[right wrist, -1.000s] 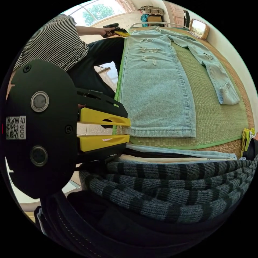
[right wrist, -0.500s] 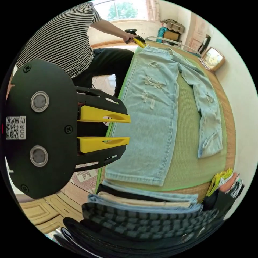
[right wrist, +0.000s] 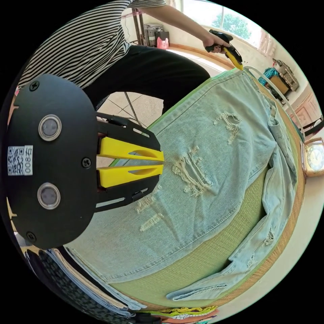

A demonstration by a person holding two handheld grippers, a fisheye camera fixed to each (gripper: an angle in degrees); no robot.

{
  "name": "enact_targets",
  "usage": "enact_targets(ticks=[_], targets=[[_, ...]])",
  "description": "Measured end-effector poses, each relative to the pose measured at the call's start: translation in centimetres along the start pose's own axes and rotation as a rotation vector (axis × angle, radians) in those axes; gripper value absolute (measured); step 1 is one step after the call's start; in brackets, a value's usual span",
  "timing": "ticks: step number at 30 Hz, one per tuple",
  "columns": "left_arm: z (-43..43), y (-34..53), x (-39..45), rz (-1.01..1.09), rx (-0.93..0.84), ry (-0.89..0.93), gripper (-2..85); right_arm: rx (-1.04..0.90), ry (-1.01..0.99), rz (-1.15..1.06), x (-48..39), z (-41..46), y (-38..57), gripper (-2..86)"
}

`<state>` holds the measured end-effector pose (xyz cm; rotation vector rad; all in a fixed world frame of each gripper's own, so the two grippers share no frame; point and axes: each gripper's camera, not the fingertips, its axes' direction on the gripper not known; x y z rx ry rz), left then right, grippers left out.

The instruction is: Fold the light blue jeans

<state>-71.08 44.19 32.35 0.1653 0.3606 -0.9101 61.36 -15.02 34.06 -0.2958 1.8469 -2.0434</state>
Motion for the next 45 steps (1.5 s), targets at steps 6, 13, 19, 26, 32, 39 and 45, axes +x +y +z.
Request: enact_targets(ticks=[6,13,19,26,32,39,45], targets=[[-0.1,1.5,0.0,-0.172,0.020,-0.148,0.5,0.004,0.044,-0.031,-1.3,1.1,-0.3,0.9],[3.6,2.6,11.9,0.224,-0.170,0.020,1.4,0.094,0.044,0.148,5.7,-2.0,0.1,0.2],[15.3,6.0,28.1,0.692,-0.537,0.044,0.6,0.086,0.028,0.285,11.9,-1.6,-1.0,0.2],[21.0,7.4,36.9,0.773,-0.617,-0.106,1.2,0.134,-0.044,0.372,13.4,-0.7,1.4,0.5],[14.4,4.2,40.8,0.794,-0.287,-0.233,6.7,0.239,0.065,0.375,15.3,-3.9,1.1,2.9],[15.3,3.0,45.0,0.920,-0.371,-0.579,3.7,0.339,0.081,0.358,18.5,-6.7,-3.3,5.9],[13.7,2.2,51.1,1.025,-0.345,-0.627,0.5,0.337,0.045,0.338,18.5,-6.3,-3.6,5.7]])
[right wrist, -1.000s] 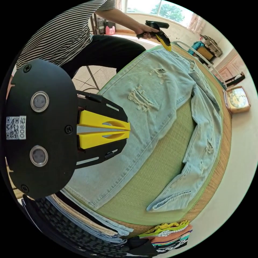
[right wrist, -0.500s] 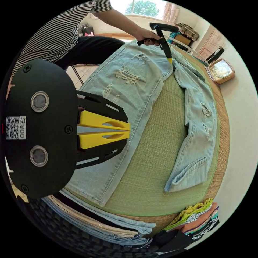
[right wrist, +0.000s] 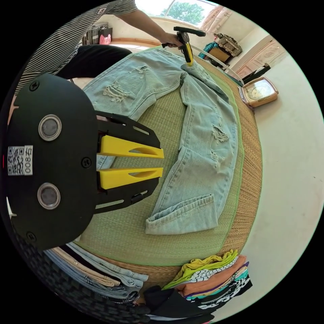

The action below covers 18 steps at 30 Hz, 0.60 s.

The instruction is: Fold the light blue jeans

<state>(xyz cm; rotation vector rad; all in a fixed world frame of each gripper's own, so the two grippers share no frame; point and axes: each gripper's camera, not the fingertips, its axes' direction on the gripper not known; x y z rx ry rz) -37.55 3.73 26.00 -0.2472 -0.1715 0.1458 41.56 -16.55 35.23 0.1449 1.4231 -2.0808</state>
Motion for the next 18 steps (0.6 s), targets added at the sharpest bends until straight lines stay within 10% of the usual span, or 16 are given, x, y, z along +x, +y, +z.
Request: enact_targets(ticks=[11,18], targets=[[-8.9,-7.4,-1.7,-0.003,0.112,0.027,5.0,0.005,-0.062,0.021,1.0,-1.0,0.6,5.8],[-3.6,-7.2,6.7,0.193,-0.140,-0.034,6.4,0.018,-0.103,0.016,0.1,-1.6,0.2,6.8]])
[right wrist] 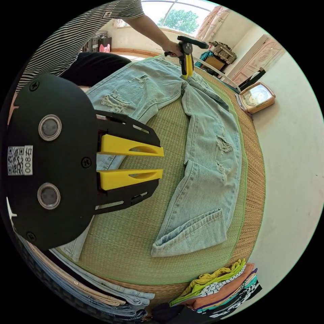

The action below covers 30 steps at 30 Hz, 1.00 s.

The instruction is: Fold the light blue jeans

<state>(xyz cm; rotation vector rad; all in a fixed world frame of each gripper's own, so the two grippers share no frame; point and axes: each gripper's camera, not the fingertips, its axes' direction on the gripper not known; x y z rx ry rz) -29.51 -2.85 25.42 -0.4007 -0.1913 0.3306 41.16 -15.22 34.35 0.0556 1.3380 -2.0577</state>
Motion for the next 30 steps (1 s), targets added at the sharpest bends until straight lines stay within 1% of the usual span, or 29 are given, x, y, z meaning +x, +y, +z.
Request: enact_targets(ticks=[2,4,5,6,7,9,12,13,14,16,18,19,21,24,27,30], targets=[[-1.2,-0.9,-0.7,-0.002,0.013,0.015,4.2,0.008,-0.006,-0.005,-0.1,-0.6,-0.2,7.0],[-3.7,-1.7,-2.8,-0.045,0.066,-0.048,3.5,0.036,0.014,-0.016,-0.1,-1.9,-0.4,7.2],[-5.6,-2.2,-5.0,-0.110,0.105,-0.147,3.3,0.040,0.020,-0.017,0.0,-2.2,-0.4,7.2],[-7.5,-2.6,-8.0,-0.216,0.141,-0.205,3.3,0.050,0.030,-0.020,0.3,-2.8,-0.6,7.4],[-8.3,-2.7,-9.5,-0.276,0.160,-0.214,3.3,0.060,0.042,-0.019,0.5,-3.4,-0.8,7.5],[-10.8,-2.3,-15.1,-0.534,0.249,-0.181,3.8,0.069,0.064,-0.007,1.1,-4.0,-1.1,7.8],[-11.2,-1.9,-16.5,-0.632,0.337,-0.104,4.0,0.078,0.097,0.023,2.1,-4.7,-1.6,8.0],[-10.9,-2.1,-16.0,-0.621,0.345,-0.096,4.1,0.080,0.115,0.033,2.5,-5.0,-1.7,8.1],[-9.9,-2.6,-14.7,-0.565,0.343,-0.056,4.4,0.079,0.127,0.039,2.8,-5.0,-1.7,8.1],[-7.6,-3.7,-11.9,-0.464,0.301,0.067,4.9,0.069,0.167,0.061,3.8,-5.4,-1.9,8.5],[-5.0,-5.6,-7.3,-0.323,0.267,0.221,5.8,0.056,0.209,0.070,4.5,-5.6,-2.0,8.6],[-4.6,-6.2,-6.1,-0.289,0.264,0.255,5.9,0.050,0.240,0.074,4.8,-5.9,-2.0,8.7],[-3.7,-9.0,-1.7,-0.160,0.273,0.396,6.4,0.056,0.263,0.073,5.2,-6.5,-1.9,8.6],[-4.0,-13.3,3.4,-0.004,0.307,0.530,6.9,0.068,0.299,0.072,5.5,-7.5,-1.5,9.2],[-4.2,-17.5,7.7,0.103,0.317,0.650,7.2,0.106,0.308,0.059,5.1,-8.9,-0.9,10.7],[-4.3,-21.4,11.6,0.187,0.299,0.694,7.5,0.121,0.407,0.035,4.9,-9.5,-0.4,11.1]])
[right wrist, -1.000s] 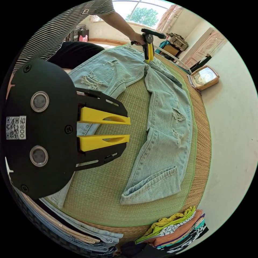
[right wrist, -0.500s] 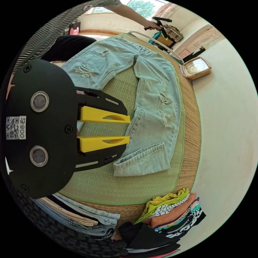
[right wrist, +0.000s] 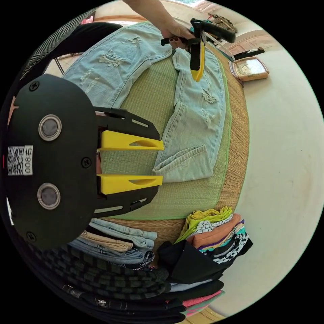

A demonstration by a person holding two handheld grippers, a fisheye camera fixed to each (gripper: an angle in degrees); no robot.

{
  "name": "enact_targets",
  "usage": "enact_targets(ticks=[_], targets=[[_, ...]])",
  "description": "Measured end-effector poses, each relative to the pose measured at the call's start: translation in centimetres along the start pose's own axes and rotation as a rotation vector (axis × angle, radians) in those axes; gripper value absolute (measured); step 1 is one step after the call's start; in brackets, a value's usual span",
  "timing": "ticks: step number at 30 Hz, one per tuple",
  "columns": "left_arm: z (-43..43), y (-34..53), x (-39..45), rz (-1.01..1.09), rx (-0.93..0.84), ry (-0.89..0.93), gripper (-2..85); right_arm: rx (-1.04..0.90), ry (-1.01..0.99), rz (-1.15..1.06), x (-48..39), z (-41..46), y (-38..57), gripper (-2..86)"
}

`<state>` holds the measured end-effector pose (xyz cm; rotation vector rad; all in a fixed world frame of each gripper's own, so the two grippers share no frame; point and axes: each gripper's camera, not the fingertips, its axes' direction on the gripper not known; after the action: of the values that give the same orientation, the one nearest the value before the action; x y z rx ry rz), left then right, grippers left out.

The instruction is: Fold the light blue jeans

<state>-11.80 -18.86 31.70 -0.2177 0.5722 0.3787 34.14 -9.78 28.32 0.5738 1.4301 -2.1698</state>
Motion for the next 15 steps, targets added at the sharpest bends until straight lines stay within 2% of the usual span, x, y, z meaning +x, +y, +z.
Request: enact_targets(ticks=[5,8,15], targets=[[4.1,-4.5,1.2,0.032,-0.069,0.052,7.4,-0.083,-0.023,-0.033,1.3,2.0,-0.9,9.8],[6.2,-6.6,1.3,0.028,-0.119,0.047,6.6,-0.031,-0.049,-0.004,2.7,1.2,-1.4,6.2],[9.8,-11.7,2.1,-0.001,-0.159,0.060,4.8,0.089,-0.263,0.375,11.0,-1.3,-0.7,0.9]])
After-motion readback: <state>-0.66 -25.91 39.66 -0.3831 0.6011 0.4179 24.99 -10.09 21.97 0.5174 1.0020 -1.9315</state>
